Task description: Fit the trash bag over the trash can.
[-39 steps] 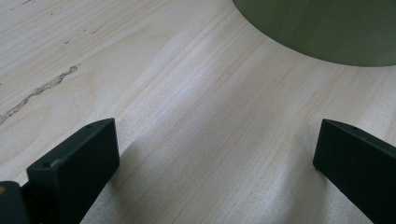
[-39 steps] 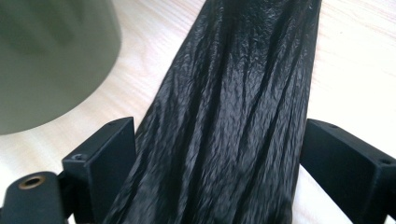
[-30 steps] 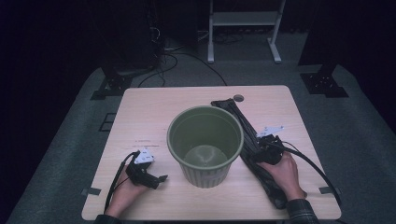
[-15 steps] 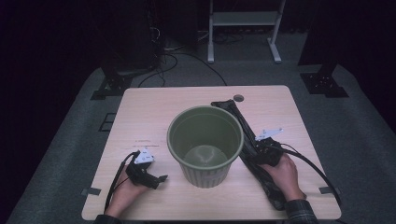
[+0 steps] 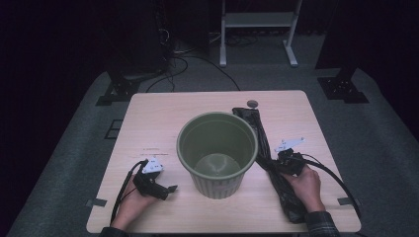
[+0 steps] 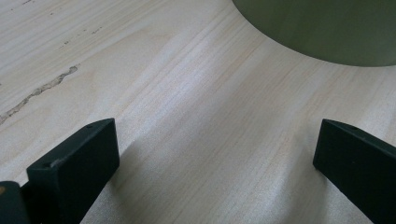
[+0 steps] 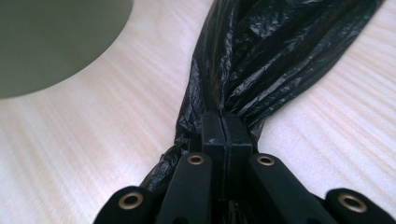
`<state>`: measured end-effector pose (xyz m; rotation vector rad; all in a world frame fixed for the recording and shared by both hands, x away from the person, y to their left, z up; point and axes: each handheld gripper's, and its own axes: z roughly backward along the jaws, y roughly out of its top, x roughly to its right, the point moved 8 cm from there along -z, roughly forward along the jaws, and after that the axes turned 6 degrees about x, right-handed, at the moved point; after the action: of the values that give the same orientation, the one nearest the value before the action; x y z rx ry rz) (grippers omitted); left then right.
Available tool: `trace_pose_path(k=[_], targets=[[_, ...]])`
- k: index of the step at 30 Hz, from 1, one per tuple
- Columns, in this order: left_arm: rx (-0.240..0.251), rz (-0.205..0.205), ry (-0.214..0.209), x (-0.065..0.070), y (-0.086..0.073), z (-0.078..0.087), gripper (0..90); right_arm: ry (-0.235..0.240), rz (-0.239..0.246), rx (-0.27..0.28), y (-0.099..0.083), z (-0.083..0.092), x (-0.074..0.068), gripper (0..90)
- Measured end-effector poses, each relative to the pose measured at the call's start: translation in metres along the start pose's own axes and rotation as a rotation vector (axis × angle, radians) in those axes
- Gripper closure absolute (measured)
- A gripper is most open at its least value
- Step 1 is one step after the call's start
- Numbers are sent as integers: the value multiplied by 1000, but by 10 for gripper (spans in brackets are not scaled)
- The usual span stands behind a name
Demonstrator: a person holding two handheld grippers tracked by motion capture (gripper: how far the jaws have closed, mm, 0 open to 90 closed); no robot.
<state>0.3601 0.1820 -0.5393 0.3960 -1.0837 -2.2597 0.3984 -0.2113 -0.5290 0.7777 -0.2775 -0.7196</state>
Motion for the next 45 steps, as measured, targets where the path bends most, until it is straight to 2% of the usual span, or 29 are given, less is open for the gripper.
trace_pose_path(k=[4,17,25,27,34,35,37,45], targets=[[0,1,0,0,0,0,0,24,25,-13,-3,7,-5,897],[0,0,0,0,0,0,0,162,144,45,10,47,-37,898],[0,0,0,0,0,0,0,246,194,115,29,67,-53,899],[0,0,0,0,0,0,0,280,204,152,37,76,-59,898],[1,1,0,0,0,0,0,335,246,250,62,101,-74,899],[1,1,0,0,0,0,0,335,246,250,62,101,-74,899],[-2,-2,-1,0,0,0,0,351,265,288,72,111,-78,899],[-2,-2,-1,0,0,0,0,402,304,341,91,127,-84,898]])
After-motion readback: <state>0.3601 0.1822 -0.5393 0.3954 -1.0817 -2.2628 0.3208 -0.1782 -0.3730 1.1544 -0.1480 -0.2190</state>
